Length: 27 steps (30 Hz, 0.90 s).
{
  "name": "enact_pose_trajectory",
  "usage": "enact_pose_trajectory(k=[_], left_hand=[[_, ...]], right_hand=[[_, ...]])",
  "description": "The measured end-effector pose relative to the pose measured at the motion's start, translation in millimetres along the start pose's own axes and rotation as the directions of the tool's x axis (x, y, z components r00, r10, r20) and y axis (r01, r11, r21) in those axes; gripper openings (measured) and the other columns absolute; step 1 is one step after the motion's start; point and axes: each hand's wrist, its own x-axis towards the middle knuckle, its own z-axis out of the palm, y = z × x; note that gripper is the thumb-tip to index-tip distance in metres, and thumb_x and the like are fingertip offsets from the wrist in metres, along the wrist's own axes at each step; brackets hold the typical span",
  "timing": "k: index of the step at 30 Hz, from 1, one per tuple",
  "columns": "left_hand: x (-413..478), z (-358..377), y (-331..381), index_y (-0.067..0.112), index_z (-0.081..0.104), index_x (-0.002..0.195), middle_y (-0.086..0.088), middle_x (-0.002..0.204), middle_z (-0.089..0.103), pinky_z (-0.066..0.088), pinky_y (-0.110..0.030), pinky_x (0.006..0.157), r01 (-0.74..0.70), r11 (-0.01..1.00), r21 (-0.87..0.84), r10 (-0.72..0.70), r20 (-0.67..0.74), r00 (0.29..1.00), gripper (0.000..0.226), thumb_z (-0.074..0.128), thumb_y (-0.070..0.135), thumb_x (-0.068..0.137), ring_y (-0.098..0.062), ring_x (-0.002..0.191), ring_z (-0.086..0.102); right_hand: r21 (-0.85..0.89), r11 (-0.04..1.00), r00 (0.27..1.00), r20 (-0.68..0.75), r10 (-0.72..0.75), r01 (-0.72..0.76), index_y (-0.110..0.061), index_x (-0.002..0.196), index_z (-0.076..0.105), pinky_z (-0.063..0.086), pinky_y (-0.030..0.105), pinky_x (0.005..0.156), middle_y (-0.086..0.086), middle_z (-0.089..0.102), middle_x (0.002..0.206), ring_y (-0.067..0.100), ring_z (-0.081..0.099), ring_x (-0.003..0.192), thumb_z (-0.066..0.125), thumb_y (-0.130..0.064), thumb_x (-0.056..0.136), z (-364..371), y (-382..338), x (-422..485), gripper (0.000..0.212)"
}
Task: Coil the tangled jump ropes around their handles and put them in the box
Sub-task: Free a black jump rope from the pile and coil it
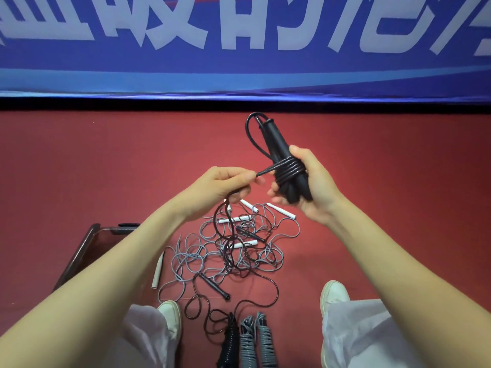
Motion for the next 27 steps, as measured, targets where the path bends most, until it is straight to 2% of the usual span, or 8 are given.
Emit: enact_pose_trajectory(k=[6,12,13,15,17,20,23,27], left_hand=[[-2.9,-16.6,-1.1,0.01,0.069,0.086,0.011,0.063,0.058,0.039,-0.015,0.065,0.076,0.995,0.065,-0.078,0.028,0.997,0.016,0.067,0.021,0.074,-0.003,0.061,0.048],[-4.8,-18.9,-12.0,0.014,0.071,0.074,0.001,0.062,0.055,0.035,-0.018,0.055,0.114,0.988,0.104,-0.125,0.101,0.987,0.008,0.07,0.007,0.077,-0.006,0.052,0.043],[-4.7,-19.3,-13.2,0.01,0.071,0.079,0.006,0.061,0.06,0.038,-0.016,0.054,0.106,0.983,0.147,-0.122,0.104,0.987,0.013,0.067,-0.003,0.08,-0.003,0.052,0.048],[-3.6,-19.5,-11.1,0.008,0.071,0.085,0.008,0.06,0.064,0.042,-0.015,0.054,0.107,0.964,0.242,-0.135,0.104,0.985,0.016,0.066,-0.007,0.082,-0.004,0.053,0.054],[-2.0,-14.9,-7.1,0.017,0.073,0.072,0.002,0.057,0.057,0.036,-0.021,0.053,0.132,0.939,0.319,-0.17,0.096,0.981,0.013,0.076,0.005,0.077,-0.012,0.054,0.047],[1.9,-1.4,-6.1,0.02,0.065,0.057,0.002,0.053,0.048,0.027,-0.026,0.052,0.114,0.892,0.437,-0.173,0.096,0.98,0.024,0.081,0.012,0.073,-0.015,0.054,0.038],[5.8,7.7,-7.3,0.015,0.065,0.07,0.01,0.05,0.052,0.027,-0.02,0.045,0.127,0.934,0.335,-0.123,-0.032,0.992,0.017,0.075,0.02,0.082,-0.006,0.044,0.037],[8.9,22.7,-0.7,0.012,0.061,0.088,0.004,0.054,0.048,0.02,-0.018,0.041,0.24,0.965,-0.105,-0.241,0.007,0.971,0.032,0.046,0.037,0.1,-0.006,0.041,0.025]], right_hand=[[0.037,0.998,0.946,0.322,0.026,-0.04,-0.011,0.089,0.06,0.033,0.018,0.032,0.012,0.057,0.063,0.018,0.05,0.042,0.037,-0.055,0.091,-2.3,-4.8,-8.5,0.05],[-0.121,0.948,0.659,0.693,0.293,-0.294,-0.014,0.103,0.067,0.041,0.018,0.033,0.012,0.061,0.067,0.016,0.056,0.045,0.062,-0.058,0.08,-10.2,-3.6,-11.1,0.05],[-0.207,0.928,0.64,0.676,0.365,-0.311,-0.01,0.105,0.063,0.042,0.018,0.034,0.013,0.061,0.067,0.016,0.056,0.045,0.064,-0.056,0.08,-9.0,-0.7,-11.5,0.052],[-0.504,0.831,0.706,0.499,0.503,-0.236,-0.004,0.101,0.054,0.041,0.02,0.035,0.016,0.06,0.067,0.019,0.054,0.044,0.065,-0.05,0.082,-4.2,4.5,-11.1,0.051],[-0.795,0.59,0.816,0.245,0.524,-0.14,-0.007,0.097,0.051,0.04,0.022,0.04,0.015,0.06,0.069,0.022,0.05,0.046,0.065,-0.047,0.086,-0.5,11.1,-8.0,0.043],[-0.971,0.236,0.911,0.056,0.409,-0.046,-0.017,0.103,0.053,0.043,0.028,0.051,0.006,0.061,0.077,0.023,0.052,0.054,0.06,-0.049,0.088,2.0,21.1,-1.0,0.036],[-0.992,-0.125,0.999,-0.037,0.014,-0.035,-0.027,0.116,0.054,0.043,0.035,0.071,0.004,0.064,0.105,0.031,0.062,0.092,0.049,-0.056,0.089,-0.3,22.5,2.6,0.039],[-0.981,-0.183,0.886,0.028,-0.463,-0.065,-0.029,0.14,0.04,0.043,0.038,0.074,0.009,0.054,0.119,0.036,0.059,0.105,0.046,-0.052,0.095,-8.2,17.6,6.8,0.052]])
